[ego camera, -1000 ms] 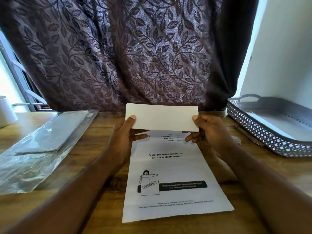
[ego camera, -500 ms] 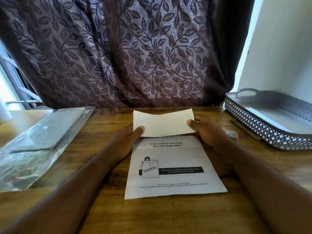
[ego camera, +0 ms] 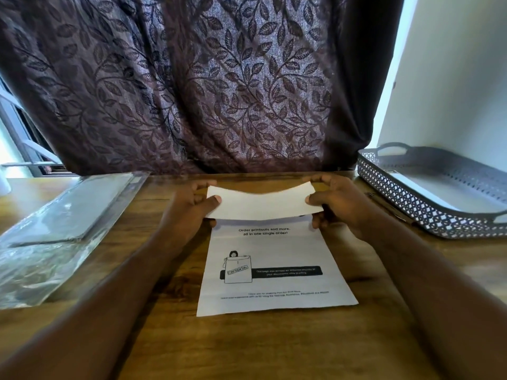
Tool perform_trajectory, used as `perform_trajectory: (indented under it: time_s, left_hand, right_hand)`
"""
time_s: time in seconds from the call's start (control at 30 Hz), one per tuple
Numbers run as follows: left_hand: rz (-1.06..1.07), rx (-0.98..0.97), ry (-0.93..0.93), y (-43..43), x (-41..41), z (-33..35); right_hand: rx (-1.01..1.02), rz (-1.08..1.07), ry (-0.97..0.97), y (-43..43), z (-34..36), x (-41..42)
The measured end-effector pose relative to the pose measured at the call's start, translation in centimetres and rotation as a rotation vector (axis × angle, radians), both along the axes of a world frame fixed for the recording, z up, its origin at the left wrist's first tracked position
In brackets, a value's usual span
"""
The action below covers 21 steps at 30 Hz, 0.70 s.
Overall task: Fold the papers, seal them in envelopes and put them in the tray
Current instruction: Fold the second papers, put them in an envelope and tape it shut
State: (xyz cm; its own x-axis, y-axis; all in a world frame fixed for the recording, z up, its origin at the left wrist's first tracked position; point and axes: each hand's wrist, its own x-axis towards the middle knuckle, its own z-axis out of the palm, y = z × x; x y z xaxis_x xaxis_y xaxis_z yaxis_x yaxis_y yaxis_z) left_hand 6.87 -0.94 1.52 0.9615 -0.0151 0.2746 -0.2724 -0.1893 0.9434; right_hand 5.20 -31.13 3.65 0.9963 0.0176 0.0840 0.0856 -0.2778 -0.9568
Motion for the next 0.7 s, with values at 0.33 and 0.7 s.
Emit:
perform_trajectory:
  time_s: [0.33,0.7]
  left_hand:
    - [0.080,0.609,-0.108,1.13,0.47,-0.77]
    - [0.142,0.831,-0.220,0.18,-0.01,-0.63]
  right_hand:
    - [-0.491,-0.031,0.018,-0.40,-0.56,0.36]
    - [-0.845,-0.101,-0.198,0.27,-0.17,0.00]
